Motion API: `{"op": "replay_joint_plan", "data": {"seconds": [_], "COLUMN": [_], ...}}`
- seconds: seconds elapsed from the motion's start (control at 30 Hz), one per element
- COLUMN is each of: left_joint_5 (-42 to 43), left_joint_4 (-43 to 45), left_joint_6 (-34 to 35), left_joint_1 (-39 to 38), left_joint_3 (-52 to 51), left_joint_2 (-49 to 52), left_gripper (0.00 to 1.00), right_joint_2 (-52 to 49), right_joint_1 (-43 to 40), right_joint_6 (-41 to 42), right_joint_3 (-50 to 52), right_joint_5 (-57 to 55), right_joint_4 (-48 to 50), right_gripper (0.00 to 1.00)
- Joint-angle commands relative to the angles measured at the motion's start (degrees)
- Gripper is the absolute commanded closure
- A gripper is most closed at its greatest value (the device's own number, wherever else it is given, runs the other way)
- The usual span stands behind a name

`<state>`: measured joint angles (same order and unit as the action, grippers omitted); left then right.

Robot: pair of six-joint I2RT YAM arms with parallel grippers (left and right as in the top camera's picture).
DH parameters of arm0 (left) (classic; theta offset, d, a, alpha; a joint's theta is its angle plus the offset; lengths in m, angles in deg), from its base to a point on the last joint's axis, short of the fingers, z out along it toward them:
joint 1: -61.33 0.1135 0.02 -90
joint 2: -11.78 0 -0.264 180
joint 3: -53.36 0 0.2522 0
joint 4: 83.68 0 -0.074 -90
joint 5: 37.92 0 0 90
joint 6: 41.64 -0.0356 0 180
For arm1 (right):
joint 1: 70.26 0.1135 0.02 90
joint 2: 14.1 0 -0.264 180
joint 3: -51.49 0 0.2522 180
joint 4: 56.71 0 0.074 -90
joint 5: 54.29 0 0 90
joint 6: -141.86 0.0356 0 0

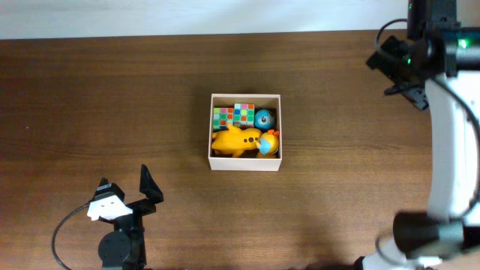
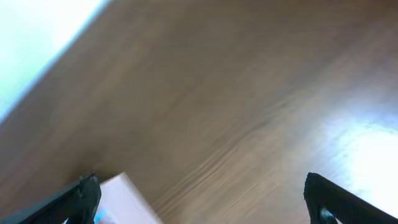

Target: Pack container

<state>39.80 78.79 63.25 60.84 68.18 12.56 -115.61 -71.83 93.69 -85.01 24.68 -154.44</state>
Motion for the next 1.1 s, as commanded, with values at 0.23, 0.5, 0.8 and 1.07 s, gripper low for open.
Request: {"op": "replay_joint_plan", "data": {"seconds": [0.23, 0.5, 0.8, 1.07], "left_joint_5": [-0.57, -0.57, -0.57, -0.57], "left_joint_4": [0.28, 0.28, 0.28, 0.28], "left_joint_6": [-0.87, -0.87, -0.87, -0.87], "left_joint_1": [0.28, 0.28, 0.28, 0.28], "left_joint_3": [-0.5, -0.5, -0.5, -0.5], "left_joint_2": [-0.48, -0.48, -0.48, -0.48], "left_gripper": [0.01, 0.01, 0.01, 0.01], "right_joint_2": [21.59, 42.45, 65.16, 80.59], "right_joint_1": [15.15, 10.23, 7.85, 7.78], "right_joint_6": [-0.48, -0.52, -19.04, -31.54], "right_joint_3": [10.27, 43.47, 79.58, 99.78], "right_joint_5": [-2.21, -1.6, 1.81, 6.49], "right_joint_4": [0.15, 25.0, 68.06, 87.65], "right_gripper": [0.01, 0.01, 0.01, 0.01]}}
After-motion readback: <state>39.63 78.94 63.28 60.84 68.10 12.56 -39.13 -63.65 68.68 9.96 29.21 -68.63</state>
